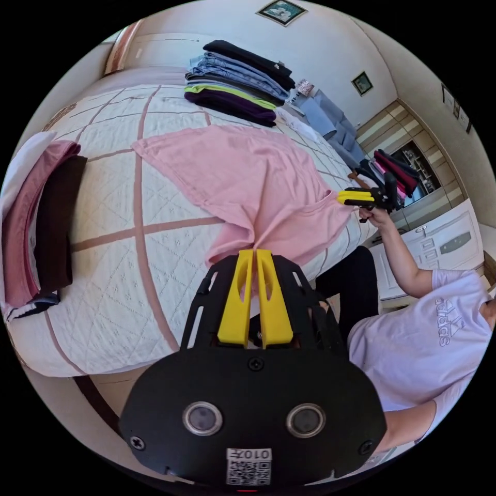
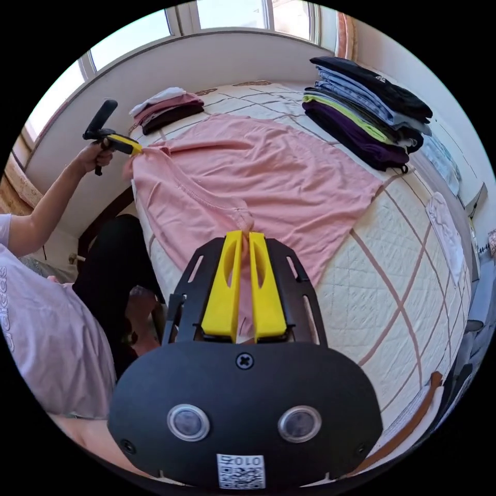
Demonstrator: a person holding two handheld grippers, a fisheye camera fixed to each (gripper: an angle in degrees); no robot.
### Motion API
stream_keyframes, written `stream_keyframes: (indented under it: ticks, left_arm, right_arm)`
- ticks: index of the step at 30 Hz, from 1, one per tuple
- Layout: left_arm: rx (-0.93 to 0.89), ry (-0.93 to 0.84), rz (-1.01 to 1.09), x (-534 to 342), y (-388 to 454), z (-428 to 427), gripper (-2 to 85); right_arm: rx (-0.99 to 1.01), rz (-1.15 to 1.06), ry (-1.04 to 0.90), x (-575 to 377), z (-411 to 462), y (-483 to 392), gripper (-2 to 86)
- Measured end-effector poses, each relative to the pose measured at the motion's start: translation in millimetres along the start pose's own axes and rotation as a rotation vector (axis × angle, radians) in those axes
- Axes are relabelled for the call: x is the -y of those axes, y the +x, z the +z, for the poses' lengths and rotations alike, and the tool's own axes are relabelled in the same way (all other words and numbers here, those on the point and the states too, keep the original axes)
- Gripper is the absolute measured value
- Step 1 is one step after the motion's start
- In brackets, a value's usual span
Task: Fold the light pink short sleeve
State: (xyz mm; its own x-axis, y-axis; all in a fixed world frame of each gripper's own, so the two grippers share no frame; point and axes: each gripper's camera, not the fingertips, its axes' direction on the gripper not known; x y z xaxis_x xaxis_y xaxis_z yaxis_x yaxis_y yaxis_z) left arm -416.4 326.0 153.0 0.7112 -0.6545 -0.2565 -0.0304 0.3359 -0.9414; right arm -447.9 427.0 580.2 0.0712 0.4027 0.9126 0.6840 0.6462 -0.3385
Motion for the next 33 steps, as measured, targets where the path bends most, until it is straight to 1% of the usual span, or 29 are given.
stream_keyframes:
  ticks: [1,3,5,7,10,13,14,15,16,17,21,23,26,27,28,30,31,32,33]
  left_arm:
    - [0.022,-0.008,0.041,-4,8,13,1.0]
    - [0.054,0.033,0.120,-14,22,20,2.2]
    - [0.066,0.082,0.188,-27,35,22,4.3]
    - [0.072,0.091,0.244,-34,45,24,5.7]
    - [0.125,0.057,0.316,-37,65,41,7.8]
    - [0.147,-0.048,0.341,-35,84,75,8.7]
    - [0.184,-0.073,0.347,-37,93,87,8.5]
    - [0.209,-0.081,0.349,-40,98,92,8.4]
    - [0.262,-0.086,0.350,-46,108,102,7.9]
    - [0.294,-0.078,0.347,-55,117,109,7.2]
    - [0.340,-0.025,0.330,-88,142,118,4.6]
    - [0.384,-0.002,0.360,-114,163,125,3.2]
    - [0.435,0.014,0.417,-136,195,120,2.1]
    - [0.462,0.029,0.429,-137,203,114,1.9]
    - [0.507,0.080,0.450,-138,221,96,1.6]
    - [0.535,0.191,0.487,-135,252,55,1.2]
    - [0.554,0.273,0.517,-131,277,23,1.0]
    - [0.572,0.353,0.558,-129,305,-10,0.6]
    - [0.582,0.391,0.581,-128,320,-26,0.5]
  right_arm:
    - [0.019,-0.011,0.020,-2,-1,0,6.9]
    - [0.072,-0.025,0.108,-14,-10,6,11.4]
    - [0.073,-0.051,0.126,-26,-14,12,13.0]
    - [0.070,-0.097,0.112,-35,-8,13,14.1]
    - [0.060,-0.119,0.045,-37,16,14,14.6]
    - [0.148,-0.109,-0.015,-28,56,13,11.9]
    - [0.200,-0.126,-0.088,-25,75,6,10.6]
    - [0.184,-0.133,-0.117,-24,87,-4,9.6]
    - [0.159,-0.139,-0.103,-26,89,-10,8.8]
    - [0.118,-0.155,-0.078,-32,90,-23,7.3]
    - [0.079,-0.104,0.039,-69,92,-58,3.9]
    - [0.041,-0.103,0.088,-86,94,-80,3.2]
    - [-0.069,-0.134,0.119,-100,90,-122,2.8]
    - [-0.122,-0.150,0.135,-100,80,-137,2.8]
    - [-0.150,-0.157,0.147,-99,73,-144,2.8]
    - [-0.292,-0.143,0.238,-92,22,-165,3.2]
    - [-0.322,-0.135,0.274,-91,4,-169,3.3]
    - [-0.366,-0.112,0.363,-90,-37,-178,3.6]
    - [-0.397,-0.093,0.464,-93,-83,-190,3.8]
